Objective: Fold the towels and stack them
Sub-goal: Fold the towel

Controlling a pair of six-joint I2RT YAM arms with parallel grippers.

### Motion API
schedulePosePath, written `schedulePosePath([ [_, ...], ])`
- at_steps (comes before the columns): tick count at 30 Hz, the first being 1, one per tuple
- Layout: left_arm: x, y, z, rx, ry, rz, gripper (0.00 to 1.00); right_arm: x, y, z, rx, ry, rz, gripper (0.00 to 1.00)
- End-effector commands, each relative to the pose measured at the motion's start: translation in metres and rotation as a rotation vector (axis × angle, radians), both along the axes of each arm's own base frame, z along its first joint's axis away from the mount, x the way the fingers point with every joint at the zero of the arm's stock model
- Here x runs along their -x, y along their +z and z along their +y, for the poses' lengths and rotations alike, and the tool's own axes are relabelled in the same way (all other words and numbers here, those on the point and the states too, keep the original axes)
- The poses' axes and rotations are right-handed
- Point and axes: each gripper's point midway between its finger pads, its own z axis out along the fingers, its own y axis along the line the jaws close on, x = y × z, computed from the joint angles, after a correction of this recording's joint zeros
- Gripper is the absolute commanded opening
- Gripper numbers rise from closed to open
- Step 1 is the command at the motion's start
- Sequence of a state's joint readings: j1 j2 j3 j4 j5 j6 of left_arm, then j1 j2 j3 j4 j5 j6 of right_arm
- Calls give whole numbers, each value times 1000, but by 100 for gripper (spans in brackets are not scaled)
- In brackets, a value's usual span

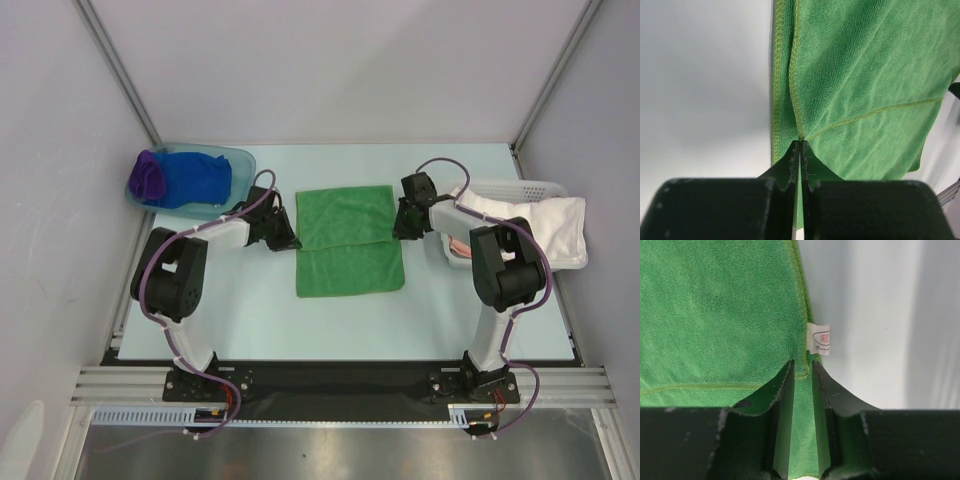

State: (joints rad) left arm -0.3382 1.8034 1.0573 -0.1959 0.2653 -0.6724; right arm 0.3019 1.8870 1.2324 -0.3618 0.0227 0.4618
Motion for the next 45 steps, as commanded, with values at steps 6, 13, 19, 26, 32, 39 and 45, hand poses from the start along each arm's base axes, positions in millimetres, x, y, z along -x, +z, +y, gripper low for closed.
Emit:
schedulePosePath([
  [6,-8,6,-8,13,-20,-39,3,-22,21,7,32,-3,-82,26],
  [13,-8,5,-8,13,-22,-36,4,-21,14,5,54,-7,-68,27],
  [19,-9,5,-8,13,-23,-40,3,-21,13,3,67,-10,-69,28],
  [26,-9,4,-8,14,-23,-37,3,-21,6,5,66,-9,-61,28],
  [32,-8,4,-9,15,-26,-39,3,-23,4,7,65,-9,-61,27],
  [39,-8,2,-9,15,-27,-36,3,-24,11,7,71,-10,-69,11],
  [45,-11,9,-9,17,-23,-49,3,-28,28,5,74,-3,-94,2],
])
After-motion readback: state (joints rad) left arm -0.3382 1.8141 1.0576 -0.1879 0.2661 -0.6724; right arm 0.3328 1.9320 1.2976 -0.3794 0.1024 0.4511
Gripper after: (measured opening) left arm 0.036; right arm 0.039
